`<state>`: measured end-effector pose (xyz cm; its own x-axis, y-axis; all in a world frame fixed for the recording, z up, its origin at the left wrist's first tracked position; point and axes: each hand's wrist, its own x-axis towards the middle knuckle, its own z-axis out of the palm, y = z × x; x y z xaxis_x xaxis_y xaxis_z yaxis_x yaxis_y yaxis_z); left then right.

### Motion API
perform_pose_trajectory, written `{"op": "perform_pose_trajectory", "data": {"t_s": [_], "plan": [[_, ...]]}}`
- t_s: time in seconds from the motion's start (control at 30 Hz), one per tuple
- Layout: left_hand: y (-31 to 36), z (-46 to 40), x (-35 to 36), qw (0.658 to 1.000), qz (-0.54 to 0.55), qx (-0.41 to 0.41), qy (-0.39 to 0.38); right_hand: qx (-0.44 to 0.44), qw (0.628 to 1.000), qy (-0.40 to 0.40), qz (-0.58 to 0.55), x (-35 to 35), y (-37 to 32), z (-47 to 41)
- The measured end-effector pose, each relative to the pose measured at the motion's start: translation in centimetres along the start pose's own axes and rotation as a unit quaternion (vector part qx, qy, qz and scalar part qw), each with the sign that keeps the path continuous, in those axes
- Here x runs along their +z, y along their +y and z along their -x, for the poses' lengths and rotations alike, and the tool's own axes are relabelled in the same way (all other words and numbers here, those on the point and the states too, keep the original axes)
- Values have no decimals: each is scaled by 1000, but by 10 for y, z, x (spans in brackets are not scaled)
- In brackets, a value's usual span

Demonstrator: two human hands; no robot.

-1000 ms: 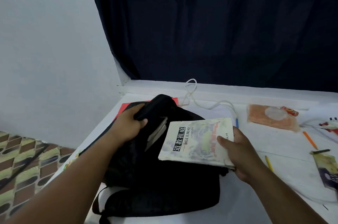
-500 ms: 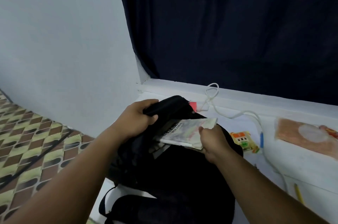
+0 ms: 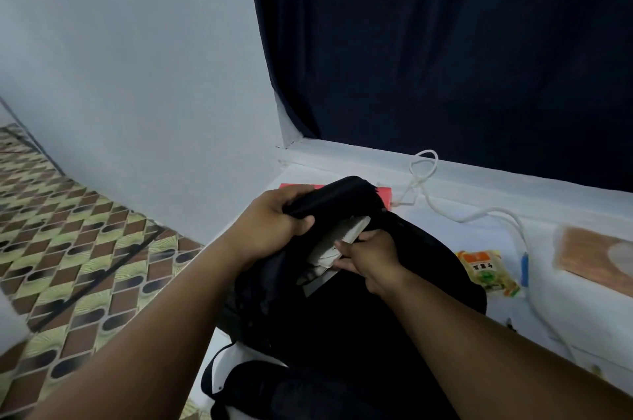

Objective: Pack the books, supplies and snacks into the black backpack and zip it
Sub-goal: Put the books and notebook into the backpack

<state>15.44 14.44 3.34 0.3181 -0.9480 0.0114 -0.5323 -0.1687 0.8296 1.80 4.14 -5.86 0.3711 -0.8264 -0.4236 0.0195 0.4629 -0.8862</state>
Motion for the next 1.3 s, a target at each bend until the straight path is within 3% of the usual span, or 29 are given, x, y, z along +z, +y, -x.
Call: {"op": "perform_pose_trajectory", "data": {"t_s": [0.27, 0.53, 0.7, 0.8, 0.87, 1.0, 1.23, 1.3], "plan": [[-21, 14, 7, 999, -21, -41, 20, -30, 993, -17, 109, -29, 3, 17], [-43, 53, 40, 998, -26, 45, -36, -145, 976, 32, 161, -84, 14, 93], [-52, 87, 58, 982, 8, 154, 113, -179, 966, 65, 172, -104, 25, 130], [-62, 106, 53, 976, 46, 170, 129, -203, 960, 66, 183, -106, 27, 146], [-77, 117, 47, 982, 52, 137, 120, -220, 957, 57, 182, -103, 27, 154], [-103, 139, 39, 987, -56, 102, 114, -245, 953, 28, 177, -93, 37, 170], [-136, 163, 36, 961, -243, 128, 42, -239, 951, -8, 198, -76, 78, 196], [-142, 163, 32, 940, -316, 126, 29, -237, 949, -9, 207, -68, 85, 199]]}}
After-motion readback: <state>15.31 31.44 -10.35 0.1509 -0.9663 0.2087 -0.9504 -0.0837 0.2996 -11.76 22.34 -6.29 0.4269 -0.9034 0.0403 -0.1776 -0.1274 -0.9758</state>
